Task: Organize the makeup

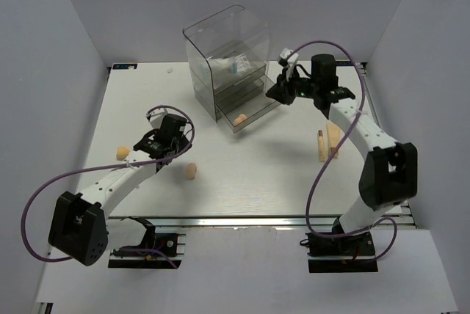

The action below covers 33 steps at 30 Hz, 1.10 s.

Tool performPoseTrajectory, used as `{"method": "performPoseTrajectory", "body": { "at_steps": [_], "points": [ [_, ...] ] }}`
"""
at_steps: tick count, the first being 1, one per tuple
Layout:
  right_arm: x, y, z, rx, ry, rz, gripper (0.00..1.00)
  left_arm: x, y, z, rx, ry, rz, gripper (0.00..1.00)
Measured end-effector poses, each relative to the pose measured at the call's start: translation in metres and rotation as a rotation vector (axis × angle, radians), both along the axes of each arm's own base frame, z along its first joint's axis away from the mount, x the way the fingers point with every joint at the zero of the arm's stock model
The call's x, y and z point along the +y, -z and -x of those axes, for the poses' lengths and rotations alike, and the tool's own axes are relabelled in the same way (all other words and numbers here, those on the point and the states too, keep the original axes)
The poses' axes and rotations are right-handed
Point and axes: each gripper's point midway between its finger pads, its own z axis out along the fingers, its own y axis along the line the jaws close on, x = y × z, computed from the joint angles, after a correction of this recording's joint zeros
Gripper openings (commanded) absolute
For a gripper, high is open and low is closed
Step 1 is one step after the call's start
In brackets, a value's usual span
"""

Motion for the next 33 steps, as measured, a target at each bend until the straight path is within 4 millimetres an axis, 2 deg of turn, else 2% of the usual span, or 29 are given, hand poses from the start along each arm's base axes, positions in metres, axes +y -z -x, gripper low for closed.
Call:
{"method": "performPoseTrajectory", "body": {
  "at_steps": [2,3,5,6,7,8,12,14,17,21,29,33],
  "points": [
    [-0.004,0.001,0.028,-0.017,-0.036,-0.01,0.16,0.0,0.005,0.0,0.022,0.01,-0.001,0.34],
    [-0.007,0.005,0.042,-0.009,-0.046,-0.012,0.18,0.0,0.007,0.001,0.03,0.01,-0.001,0.39],
    [-0.011,0.014,0.061,0.006,-0.053,-0.013,0.23,0.0,0.01,0.002,0.045,0.008,0.012,0.64],
    [-0.012,0.018,0.067,0.013,-0.051,-0.01,0.29,0.001,0.01,0.003,0.053,0.001,0.022,0.74],
    [-0.015,0.023,0.073,0.022,-0.046,-0.007,0.31,0.002,0.011,0.003,0.06,-0.005,0.029,0.83],
    [-0.017,0.027,0.078,0.027,-0.04,-0.002,0.32,0.002,0.012,0.004,0.067,-0.006,0.04,0.84],
    [-0.024,0.037,0.092,0.036,-0.024,0.011,0.36,-0.003,0.02,0.004,0.118,0.034,0.039,0.84],
    [-0.026,0.037,0.094,0.034,-0.015,0.011,0.36,-0.008,0.028,0.004,0.163,0.08,0.021,0.8],
    [-0.027,0.034,0.091,0.023,-0.004,0.005,0.36,-0.014,0.044,0.007,0.243,0.152,-0.009,0.75],
    [-0.03,0.031,0.086,0.018,0.02,-0.006,0.37,-0.016,0.065,0.023,0.351,0.23,-0.036,0.74],
    [-0.034,0.026,0.079,0.013,0.055,-0.025,0.36,-0.014,0.07,0.043,0.424,0.31,-0.074,0.74],
    [-0.034,0.026,0.079,0.023,0.061,-0.032,0.36,-0.017,0.081,0.047,0.459,0.336,-0.092,0.72]
  ]
}}
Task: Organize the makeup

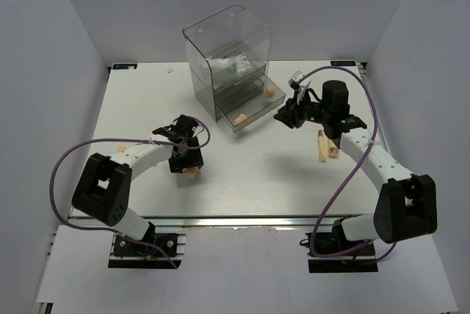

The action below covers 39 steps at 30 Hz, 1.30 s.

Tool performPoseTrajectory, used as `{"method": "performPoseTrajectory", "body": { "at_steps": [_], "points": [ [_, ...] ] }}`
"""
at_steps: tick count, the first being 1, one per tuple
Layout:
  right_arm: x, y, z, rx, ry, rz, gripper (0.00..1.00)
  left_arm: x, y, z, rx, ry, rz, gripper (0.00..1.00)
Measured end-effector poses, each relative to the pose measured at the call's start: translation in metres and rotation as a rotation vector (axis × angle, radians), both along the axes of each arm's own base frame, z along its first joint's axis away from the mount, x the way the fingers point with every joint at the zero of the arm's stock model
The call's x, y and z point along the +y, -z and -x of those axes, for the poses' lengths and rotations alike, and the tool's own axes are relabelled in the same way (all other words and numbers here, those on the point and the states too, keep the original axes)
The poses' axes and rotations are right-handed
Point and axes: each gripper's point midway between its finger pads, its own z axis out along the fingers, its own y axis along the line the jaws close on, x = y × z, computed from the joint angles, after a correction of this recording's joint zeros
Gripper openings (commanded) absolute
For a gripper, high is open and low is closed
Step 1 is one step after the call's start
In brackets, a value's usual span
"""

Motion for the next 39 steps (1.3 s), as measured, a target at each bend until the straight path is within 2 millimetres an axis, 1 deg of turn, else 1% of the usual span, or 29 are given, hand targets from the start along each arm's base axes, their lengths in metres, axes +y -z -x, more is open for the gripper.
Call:
{"method": "performPoseTrajectory", "body": {
  "at_steps": [1,2,5,6,9,11,13,14,16,19,20,22,24,26,27,30,32,34,35,38,39],
  "points": [
    [0.0,0.0,0.0,0.002,0.001,-0.001,0.36,-0.001,0.004,0.002,0.014,0.007,-0.009,0.67],
    [0.0,-0.001,0.0,0.001,0.001,-0.003,0.36,-0.002,0.011,0.005,0.036,0.018,-0.021,0.67],
    [0.0,-0.002,-0.001,-0.004,0.004,-0.006,0.37,-0.004,0.018,0.005,0.064,0.033,-0.048,0.52],
    [0.0,-0.002,-0.002,-0.006,0.005,-0.006,0.37,-0.005,0.019,0.003,0.065,0.035,-0.054,0.42],
    [-0.001,-0.003,-0.002,-0.007,0.009,-0.007,0.37,-0.007,0.017,0.0,0.054,0.038,-0.061,0.28],
    [-0.002,-0.002,-0.003,-0.006,0.014,-0.007,0.37,-0.008,0.013,-0.004,0.038,0.035,-0.057,0.25],
    [-0.005,-0.002,-0.005,-0.005,0.026,-0.007,0.38,-0.012,0.004,-0.009,-0.001,0.038,-0.034,0.24],
    [-0.007,-0.002,-0.006,-0.004,0.033,-0.006,0.38,-0.016,-0.004,-0.014,-0.033,0.042,-0.007,0.24],
    [-0.01,-0.002,-0.009,0.0,0.053,-0.005,0.38,-0.028,-0.028,-0.027,-0.135,0.053,0.065,0.24],
    [-0.016,-0.002,-0.015,0.0,0.091,-0.001,0.38,-0.057,-0.082,-0.049,-0.351,0.098,0.213,0.24],
    [-0.019,-0.002,-0.017,-0.001,0.104,0.0,0.38,-0.067,-0.103,-0.054,-0.423,0.122,0.265,0.24],
    [-0.027,-0.001,-0.022,-0.003,0.139,0.005,0.38,-0.087,-0.136,-0.061,-0.54,0.183,0.346,0.24],
    [-0.035,-0.001,-0.027,-0.001,0.175,0.006,0.38,-0.107,-0.157,-0.068,-0.604,0.257,0.385,0.25],
    [-0.044,-0.002,-0.033,0.0,0.211,0.005,0.38,-0.124,-0.166,-0.079,-0.633,0.323,0.382,0.26],
    [-0.049,-0.003,-0.035,-0.001,0.229,0.002,0.38,-0.137,-0.171,-0.09,-0.653,0.373,0.371,0.26],
    [-0.059,-0.007,-0.039,-0.004,0.267,-0.004,0.39,-0.166,-0.173,-0.12,-0.69,0.486,0.32,0.26],
    [-0.063,-0.012,-0.038,-0.021,0.28,-0.01,0.39,-0.185,-0.168,-0.141,-0.705,0.559,0.269,0.26],
    [-0.064,-0.016,-0.032,-0.033,0.28,-0.014,0.4,-0.201,-0.158,-0.163,-0.715,0.615,0.208,0.26],
    [-0.065,-0.017,-0.029,-0.037,0.28,-0.015,0.4,-0.208,-0.149,-0.174,-0.712,0.64,0.167,0.27],
    [-0.065,-0.019,-0.023,-0.047,0.278,-0.018,0.4,-0.222,-0.129,-0.203,-0.714,0.694,0.037,0.29],
    [-0.065,-0.019,-0.022,-0.048,0.278,-0.018,0.4,-0.223,-0.123,-0.209,-0.713,0.705,0.003,0.3]
  ]
}}
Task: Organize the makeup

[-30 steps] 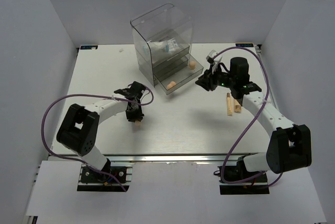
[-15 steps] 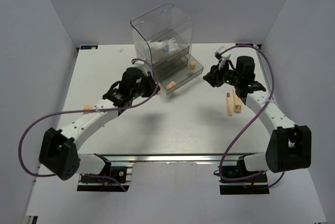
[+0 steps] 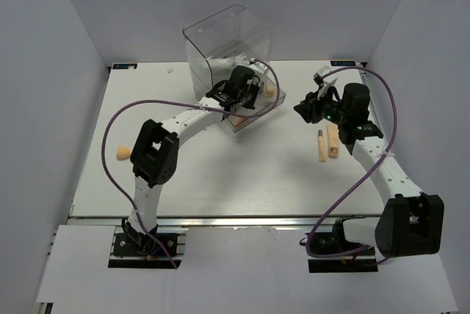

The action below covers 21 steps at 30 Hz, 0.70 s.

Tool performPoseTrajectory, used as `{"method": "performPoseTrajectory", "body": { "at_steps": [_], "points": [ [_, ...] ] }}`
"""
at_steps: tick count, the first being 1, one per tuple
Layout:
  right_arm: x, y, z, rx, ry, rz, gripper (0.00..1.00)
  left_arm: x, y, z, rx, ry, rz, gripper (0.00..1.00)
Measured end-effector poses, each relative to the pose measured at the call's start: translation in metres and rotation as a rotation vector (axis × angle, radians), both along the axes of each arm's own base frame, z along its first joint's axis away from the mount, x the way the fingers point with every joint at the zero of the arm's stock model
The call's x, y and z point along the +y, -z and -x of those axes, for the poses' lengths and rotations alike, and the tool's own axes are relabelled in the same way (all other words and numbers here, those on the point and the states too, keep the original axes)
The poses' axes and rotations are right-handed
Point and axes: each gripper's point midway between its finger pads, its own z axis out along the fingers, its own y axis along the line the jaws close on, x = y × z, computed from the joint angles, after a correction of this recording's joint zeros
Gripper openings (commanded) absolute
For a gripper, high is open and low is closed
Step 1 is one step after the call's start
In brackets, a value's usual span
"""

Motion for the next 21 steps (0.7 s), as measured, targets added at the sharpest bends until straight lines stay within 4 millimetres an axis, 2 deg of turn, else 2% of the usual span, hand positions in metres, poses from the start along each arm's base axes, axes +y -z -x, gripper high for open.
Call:
{"method": "performPoseTrajectory", "body": {
  "at_steps": [3,6,9,11,14,16,18,20,21],
  "points": [
    [-0.001,0.003,0.003,0.004,0.003,0.001,0.4,0.003,0.02,-0.007,-0.015,-0.009,-0.096,0.36],
    [-0.002,0.007,0.004,0.014,0.005,0.002,0.4,0.011,0.029,-0.007,-0.026,-0.021,-0.177,0.57],
    [-0.002,0.009,0.005,0.018,0.004,0.002,0.4,0.017,0.025,-0.011,-0.057,-0.05,-0.218,0.74],
    [-0.002,0.01,0.005,0.02,0.004,0.002,0.4,0.02,0.022,-0.013,-0.071,-0.067,-0.233,0.8],
    [-0.002,0.01,0.005,0.021,0.004,0.002,0.4,0.022,0.018,-0.014,-0.091,-0.085,-0.251,0.81],
    [-0.002,0.011,0.005,0.023,0.003,0.002,0.4,0.019,0.012,-0.015,-0.104,-0.088,-0.249,0.79],
    [-0.002,0.011,0.005,0.024,0.003,0.002,0.4,0.014,0.002,-0.015,-0.118,-0.096,-0.234,0.67],
    [-0.001,0.011,0.005,0.023,-0.004,0.002,0.41,0.009,-0.012,-0.013,-0.127,-0.107,-0.2,0.47],
    [-0.001,0.011,0.006,0.022,-0.008,0.003,0.41,0.008,-0.019,-0.011,-0.128,-0.117,-0.178,0.32]
  ]
}}
